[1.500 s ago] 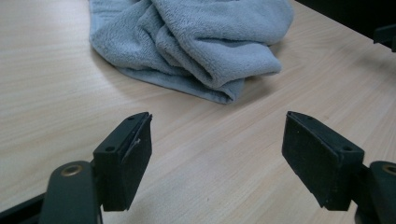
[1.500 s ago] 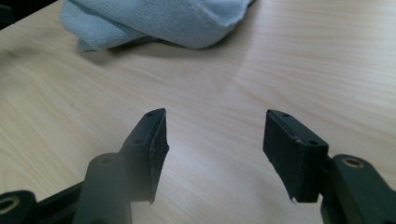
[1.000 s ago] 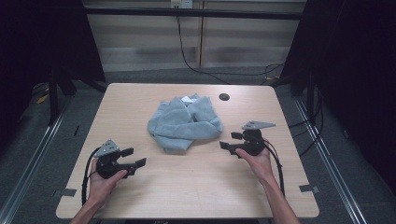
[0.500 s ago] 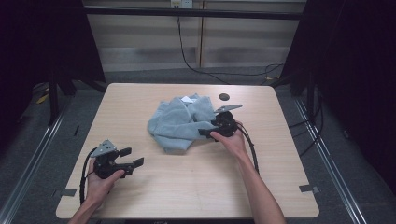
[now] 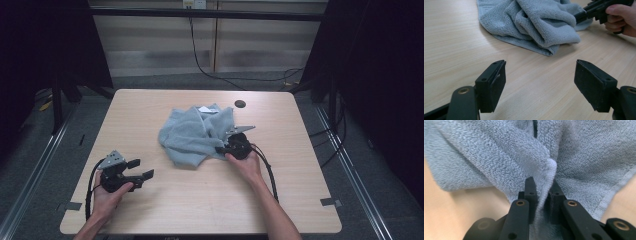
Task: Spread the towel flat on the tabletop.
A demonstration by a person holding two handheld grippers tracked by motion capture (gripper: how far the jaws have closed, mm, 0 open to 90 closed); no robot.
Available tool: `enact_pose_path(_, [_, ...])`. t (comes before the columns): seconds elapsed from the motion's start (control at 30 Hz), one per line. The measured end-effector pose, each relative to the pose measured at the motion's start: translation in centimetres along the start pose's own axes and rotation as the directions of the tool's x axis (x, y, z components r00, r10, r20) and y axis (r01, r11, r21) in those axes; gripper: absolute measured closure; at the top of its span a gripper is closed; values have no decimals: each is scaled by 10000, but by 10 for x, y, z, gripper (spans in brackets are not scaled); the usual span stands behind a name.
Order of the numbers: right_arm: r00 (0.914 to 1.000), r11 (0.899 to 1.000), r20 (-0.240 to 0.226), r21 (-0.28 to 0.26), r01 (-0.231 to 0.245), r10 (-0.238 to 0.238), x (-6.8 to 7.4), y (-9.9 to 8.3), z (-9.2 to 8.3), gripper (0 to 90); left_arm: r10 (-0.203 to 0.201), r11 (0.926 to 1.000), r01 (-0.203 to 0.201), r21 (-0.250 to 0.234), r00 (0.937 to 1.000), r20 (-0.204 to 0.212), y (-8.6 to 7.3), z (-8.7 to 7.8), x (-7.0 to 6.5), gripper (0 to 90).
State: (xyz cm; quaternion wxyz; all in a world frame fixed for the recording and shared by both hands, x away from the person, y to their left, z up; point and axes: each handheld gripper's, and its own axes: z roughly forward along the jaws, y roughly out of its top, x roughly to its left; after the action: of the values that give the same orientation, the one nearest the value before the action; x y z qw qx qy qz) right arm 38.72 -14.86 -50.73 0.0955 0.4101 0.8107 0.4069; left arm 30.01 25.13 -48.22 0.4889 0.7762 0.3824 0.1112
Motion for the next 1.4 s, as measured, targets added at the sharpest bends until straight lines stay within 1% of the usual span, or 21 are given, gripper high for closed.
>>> enact_pose_path(0.03, [9999, 10000, -118, -32, -64, 63, 1, -4, -3, 815, -2, 10000, 2, -15, 10000, 11, 0, 0, -1, 254])
enact_pose_path(0.1, [10000, 10000, -82, -17, -11, 10, 4, -6, -6, 815, 49, 10000, -49, -4, 10000, 40, 0, 1, -2, 254])
enact_pose_path(0.13, [9994, 9994, -197, 203, 297, -293, 12, -11, -12, 815, 53, 10000, -53, -19, 9999, 105, 1, 1, -4, 253])
enact_pose_path(0.17, [9994, 9994, -197, 203, 297, -293, 12, -11, -12, 815, 53, 10000, -53, -19, 9999, 105, 1, 1, -4, 254])
enact_pose_path(0.2, [9977, 9976, -353, 335, 599, -587, 15, -16, -19, 815, 80, 10000, -80, -26, 9998, 184, 1, 1, -5, 254])
enact_pose_path(0.27, [9977, 9989, -542, 226, 410, -397, 15, -23, -25, 815, 57, 10000, -56, -38, 9996, 262, 1, 2, -6, 253])
enact_pose_path(0.47, [9938, 9988, -1032, 244, 434, -407, 27, -43, -44, 815, -47, 10000, 50, -84, 9995, 325, 3, 3, -9, 254])
enact_pose_path(0.53, [9925, 9966, -971, 290, 777, -746, 32, -50, -52, 814, 72, 10000, -73, 9, 9996, 284, 4, 3, -12, 258])
enact_pose_path(0.7, [9929, 9965, -1013, 494, 673, -620, 34, -59, -65, 811, 159, 9998, -163, 95, 9992, 376, 3, 2, -16, 266])
enact_pose_path(0.77, [9904, 9957, -1196, 530, 756, -689, 41, -72, -79, 807, 171, 9997, -178, 160, 9988, 458, 3, 2, -18, 272])
enact_pose_path(0.83, [9904, 9953, -1188, 581, 780, -707, 44, -75, -84, 803, 128, 9995, -146, 281, 9979, 637, 4, 2, -20, 274])
enact_pose_path(0.9, [9904, 9946, -1125, 565, 871, -804, 51, -87, -98, 756, 330, 9989, -352, 302, 9968, 725, 4, 0, -25, 279])
enact_pose_path(0.97, [9914, 9955, -1098, 546, 769, -706, 54, -91, -102, 732, 452, 9983, -483, 332, 9950, 892, 4, -1, -29, 282])
enact_pose_path(1.0, [9915, 9962, -1140, 529, 686, -622, 56, -94, -106, 692, 417, 9983, -455, 358, 9941, 1001, 5, -1, -31, 284])
enact_pose_path(1.03, [9919, 9965, -1105, 485, 685, -628, 58, -97, -111, 617, 426, 9982, -469, 380, 9931, 1092, 6, 1, -32, 291])
enact_pose_path(1.07, [9932, 9972, -1002, 401, 629, -586, 60, -98, -117, 528, 399, 9985, -438, 341, 9934, 1072, 7, 3, -33, 306])
enact_pose_path(1.1, [9946, 9979, -905, 359, 545, -510, 60, -97, -121, 491, 383, 9986, -416, 311, 9941, 1016, 9, 5, -34, 317])
enact_pose_path(1.2, [9967, 9981, -799, -614, 82, -131, 55, -90, -138, 431, 335, 9985, -375, 392, 9945, 994, 21, 17, -36, 373])
enact_pose_path(1.3, [9995, 9923, -283, -1226, -149, 115, 44, -72, -145, 400, 29, 9998, -56, 169, 9882, 1534, 38, 28, -40, 428])
enact_pose_path(1.37, [9995, 9894, -273, -1440, -203, 166, 36, -60, -141, 384, 433, 9987, -471, 212, 9875, 1518, 48, 38, -46, 455])
enact_pose_path(1.4, [9994, 9897, -302, -1418, -198, 156, 32, -53, -136, 372, 505, 9983, -546, 224, 9868, 1536, 53, 45, -49, 449])
